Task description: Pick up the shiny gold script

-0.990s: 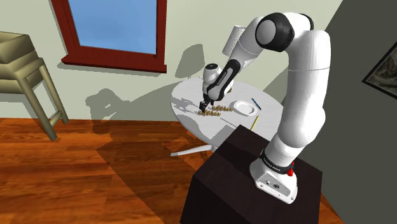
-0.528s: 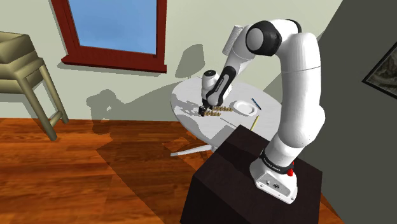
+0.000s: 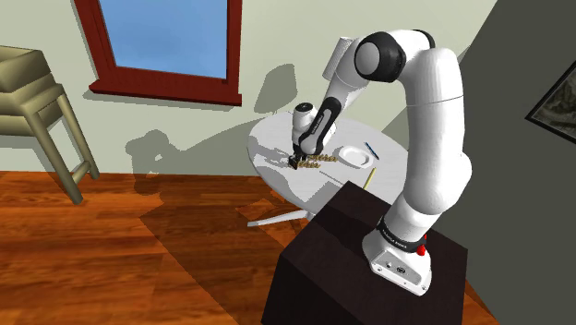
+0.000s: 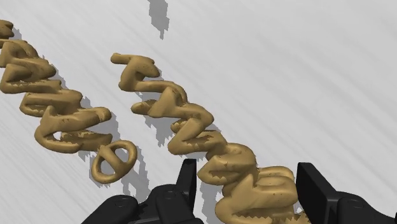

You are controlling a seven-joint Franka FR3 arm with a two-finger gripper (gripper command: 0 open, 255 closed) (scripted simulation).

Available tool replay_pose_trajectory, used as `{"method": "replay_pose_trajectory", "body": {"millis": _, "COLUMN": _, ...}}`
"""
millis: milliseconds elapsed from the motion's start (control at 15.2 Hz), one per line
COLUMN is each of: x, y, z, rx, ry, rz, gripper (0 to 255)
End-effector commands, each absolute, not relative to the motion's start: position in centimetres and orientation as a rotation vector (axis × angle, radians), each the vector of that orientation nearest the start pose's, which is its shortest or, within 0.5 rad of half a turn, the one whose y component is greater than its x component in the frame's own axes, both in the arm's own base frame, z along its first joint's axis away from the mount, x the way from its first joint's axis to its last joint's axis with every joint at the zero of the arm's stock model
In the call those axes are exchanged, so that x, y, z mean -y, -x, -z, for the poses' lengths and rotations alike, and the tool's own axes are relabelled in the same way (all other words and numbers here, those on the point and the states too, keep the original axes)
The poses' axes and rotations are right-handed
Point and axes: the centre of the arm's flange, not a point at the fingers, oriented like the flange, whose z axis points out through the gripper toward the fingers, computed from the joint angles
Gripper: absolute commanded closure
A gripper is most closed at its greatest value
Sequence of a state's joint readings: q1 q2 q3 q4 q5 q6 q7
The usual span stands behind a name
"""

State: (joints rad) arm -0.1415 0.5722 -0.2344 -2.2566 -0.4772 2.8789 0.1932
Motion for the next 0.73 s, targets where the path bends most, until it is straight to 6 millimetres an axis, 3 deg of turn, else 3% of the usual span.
{"method": "replay_pose_trajectory", "body": {"millis": 0, "x": 17.7, "y": -49.6, "z": -11.4, "rx": -0.118, "ry": 3.401, "rz": 0.019, "gripper": 255}}
{"method": "replay_pose_trajectory", "body": {"millis": 198, "x": 17.6, "y": -49.6, "z": -11.4, "rx": -0.119, "ry": 3.401, "rz": 0.019, "gripper": 255}}
{"method": "replay_pose_trajectory", "body": {"millis": 660, "x": 17.6, "y": -49.6, "z": -15.1, "rx": -0.119, "ry": 3.401, "rz": 0.019, "gripper": 255}}
